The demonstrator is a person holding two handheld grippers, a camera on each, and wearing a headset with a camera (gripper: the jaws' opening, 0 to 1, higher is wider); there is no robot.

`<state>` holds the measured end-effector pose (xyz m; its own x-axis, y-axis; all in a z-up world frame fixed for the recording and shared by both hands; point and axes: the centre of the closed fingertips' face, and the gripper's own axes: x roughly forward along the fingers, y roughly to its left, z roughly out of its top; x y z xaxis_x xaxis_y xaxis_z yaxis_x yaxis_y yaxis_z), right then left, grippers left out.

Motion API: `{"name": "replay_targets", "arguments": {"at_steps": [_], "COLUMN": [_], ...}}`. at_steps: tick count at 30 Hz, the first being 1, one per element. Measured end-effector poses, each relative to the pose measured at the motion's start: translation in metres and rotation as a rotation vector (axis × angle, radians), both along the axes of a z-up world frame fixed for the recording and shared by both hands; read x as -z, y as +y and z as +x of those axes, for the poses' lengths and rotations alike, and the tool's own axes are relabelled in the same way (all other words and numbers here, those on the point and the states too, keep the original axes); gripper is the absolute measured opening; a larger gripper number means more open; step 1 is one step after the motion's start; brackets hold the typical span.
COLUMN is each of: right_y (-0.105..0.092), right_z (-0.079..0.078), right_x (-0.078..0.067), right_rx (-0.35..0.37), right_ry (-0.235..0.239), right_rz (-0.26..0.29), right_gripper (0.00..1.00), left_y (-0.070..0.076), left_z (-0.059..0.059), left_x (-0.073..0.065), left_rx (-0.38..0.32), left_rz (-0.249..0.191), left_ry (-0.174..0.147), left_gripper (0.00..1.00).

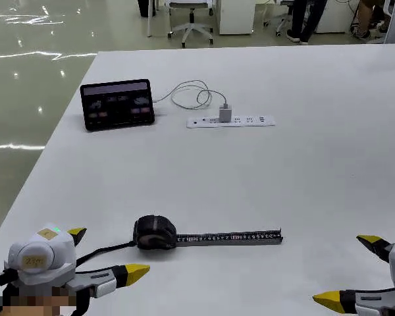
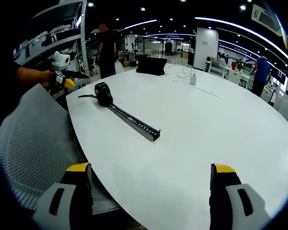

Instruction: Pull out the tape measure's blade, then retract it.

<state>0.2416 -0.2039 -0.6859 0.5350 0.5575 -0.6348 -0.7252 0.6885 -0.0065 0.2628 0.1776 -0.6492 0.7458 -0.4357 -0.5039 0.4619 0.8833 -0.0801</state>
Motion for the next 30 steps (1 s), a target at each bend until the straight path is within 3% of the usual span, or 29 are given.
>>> {"name": "replay_targets", "arguments": {"at_steps": [3, 8, 11, 13, 15, 17, 20, 24, 27, 30], "right_y": [0.005, 0.009, 0.012, 0.015, 0.017, 0.019, 0.022, 0.03, 0.035, 0.04], "right_z": [0.002, 0.006, 0.008, 0.009, 0.011, 0.013, 0.018, 0.024, 0.027, 0.031], "right_x": [-0.003, -0.006, -0.005, -0.004, -0.004, -0.002, 0.0, 0.001, 0.002, 0.001], "right_rx": [-0.016, -0.032, -0.046, -0.058, -0.067, -0.074, -0.075, -0.092, -0.107, -0.121], "right_ry": [0.0, -0.008, -0.007, -0.003, -0.003, -0.003, 0.004, -0.007, 0.0, -0.001], "right_rz": [0.001, 0.0, -0.003, -0.009, -0.012, -0.016, -0.017, -0.029, -0.043, -0.044], "right_gripper": [0.98, 0.98, 0.98, 0.98, 0.97, 0.97, 0.97, 1.0, 1.0, 1.0], "left_y": [-0.008, -0.021, -0.024, -0.021, -0.016, -0.024, -0.027, -0.028, -0.032, -0.037], "left_z": [0.009, 0.017, 0.02, 0.025, 0.032, 0.035, 0.04, 0.05, 0.052, 0.054], "left_x": [-0.001, -0.003, 0.002, 0.005, 0.006, 0.008, 0.016, 0.024, 0.035, 0.042], "left_rx": [0.011, 0.013, -0.021, -0.089, -0.155, -0.157, -0.181, -0.212, -0.222, -0.233], "left_rz": [-0.019, -0.006, -0.014, -0.022, -0.007, -0.037, -0.035, -0.018, -0.023, -0.043], "left_ry": [0.01, 0.016, 0.04, 0.06, 0.055, 0.07, 0.091, 0.063, 0.1, 0.113], "left_gripper": [1.0, 1.0, 1.0, 1.0, 1.0, 1.0, 1.0, 1.0, 1.0, 1.0]}}
